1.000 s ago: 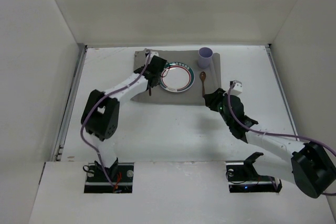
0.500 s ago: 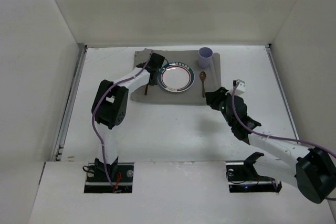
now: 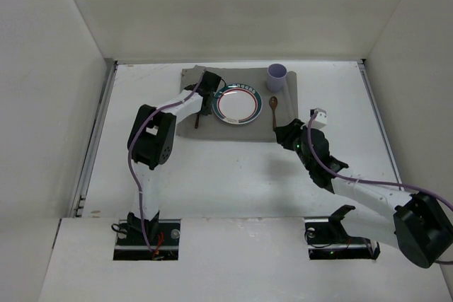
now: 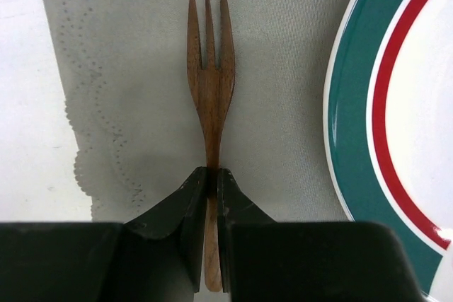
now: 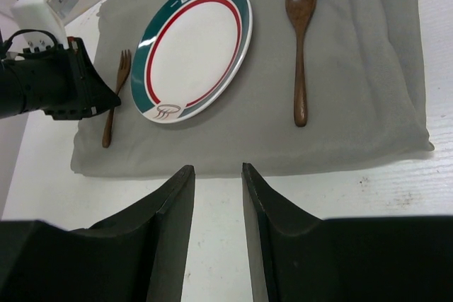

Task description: Set the dinner table for one person

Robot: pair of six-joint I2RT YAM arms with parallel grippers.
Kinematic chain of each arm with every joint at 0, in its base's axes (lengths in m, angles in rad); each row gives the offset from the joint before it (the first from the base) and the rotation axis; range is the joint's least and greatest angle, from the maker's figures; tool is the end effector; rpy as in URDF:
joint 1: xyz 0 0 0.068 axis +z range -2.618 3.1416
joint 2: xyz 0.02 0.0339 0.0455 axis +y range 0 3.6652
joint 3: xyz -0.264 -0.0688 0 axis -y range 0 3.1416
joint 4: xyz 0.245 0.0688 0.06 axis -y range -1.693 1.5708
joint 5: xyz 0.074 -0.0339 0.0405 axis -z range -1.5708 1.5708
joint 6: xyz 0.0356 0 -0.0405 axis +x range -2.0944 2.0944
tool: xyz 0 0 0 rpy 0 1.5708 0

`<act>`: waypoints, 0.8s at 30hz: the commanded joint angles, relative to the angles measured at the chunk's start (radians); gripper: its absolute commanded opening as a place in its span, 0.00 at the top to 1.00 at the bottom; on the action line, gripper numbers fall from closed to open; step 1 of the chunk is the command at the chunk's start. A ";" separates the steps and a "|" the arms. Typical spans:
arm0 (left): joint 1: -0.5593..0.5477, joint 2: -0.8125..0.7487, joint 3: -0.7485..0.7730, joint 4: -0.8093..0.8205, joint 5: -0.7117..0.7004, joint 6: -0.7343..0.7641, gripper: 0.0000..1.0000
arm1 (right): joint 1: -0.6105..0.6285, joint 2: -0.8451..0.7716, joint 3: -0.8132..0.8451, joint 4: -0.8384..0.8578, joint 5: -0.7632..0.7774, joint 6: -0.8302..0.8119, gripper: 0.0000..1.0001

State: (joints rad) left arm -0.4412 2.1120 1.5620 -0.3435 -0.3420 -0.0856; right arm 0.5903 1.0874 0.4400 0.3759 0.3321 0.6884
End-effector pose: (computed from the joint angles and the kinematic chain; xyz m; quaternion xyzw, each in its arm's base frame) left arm 0.4243 -0.1872 0.1791 0.1087 0.9248 0.0697 0.3579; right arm 0.1997 0.1198 0.2185 0.1384 0.7795 0.2503 0.5573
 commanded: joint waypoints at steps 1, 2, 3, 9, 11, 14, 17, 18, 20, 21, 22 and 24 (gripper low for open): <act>0.006 -0.012 0.020 -0.037 0.051 0.047 0.94 | 0.006 0.005 0.008 0.067 0.016 -0.004 0.61; 0.006 -0.012 0.017 -0.035 0.051 0.047 0.94 | 0.006 0.006 0.008 0.067 0.016 -0.004 0.61; 0.006 -0.012 0.015 -0.032 0.047 0.046 0.93 | 0.006 0.008 0.008 0.067 0.013 -0.004 0.61; 0.006 -0.009 0.000 -0.019 0.043 0.040 0.89 | 0.006 -0.001 0.005 0.067 0.015 -0.004 0.56; 0.006 -0.007 -0.003 -0.019 0.043 0.035 0.86 | 0.006 -0.003 0.005 0.067 0.016 -0.006 0.55; 0.006 -0.017 -0.014 -0.019 0.041 0.026 0.81 | 0.006 0.000 0.005 0.066 0.013 -0.004 0.54; 0.000 -0.056 -0.040 -0.011 0.017 0.011 0.72 | 0.006 -0.009 0.003 0.064 0.016 -0.006 0.52; -0.003 -0.078 -0.052 -0.006 0.000 0.006 0.69 | 0.006 -0.011 -0.001 0.066 0.016 -0.004 0.51; -0.011 -0.130 -0.078 0.003 -0.032 0.000 0.64 | 0.006 -0.011 -0.001 0.066 0.013 -0.001 0.50; -0.017 -0.162 -0.094 0.009 -0.052 -0.011 0.59 | 0.006 -0.011 0.000 0.064 0.013 -0.003 0.49; -0.024 -0.197 -0.111 0.021 -0.073 -0.022 0.55 | 0.006 -0.012 0.003 0.063 0.018 -0.006 0.48; -0.040 -0.272 -0.150 0.055 -0.116 -0.042 0.44 | 0.006 -0.017 0.000 0.064 0.021 -0.007 0.47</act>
State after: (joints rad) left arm -0.4549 2.0006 1.4437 -0.3099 -0.3946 -0.1135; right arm 0.5903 1.0927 0.4400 0.3759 0.3325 0.6876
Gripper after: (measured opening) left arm 0.533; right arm 0.527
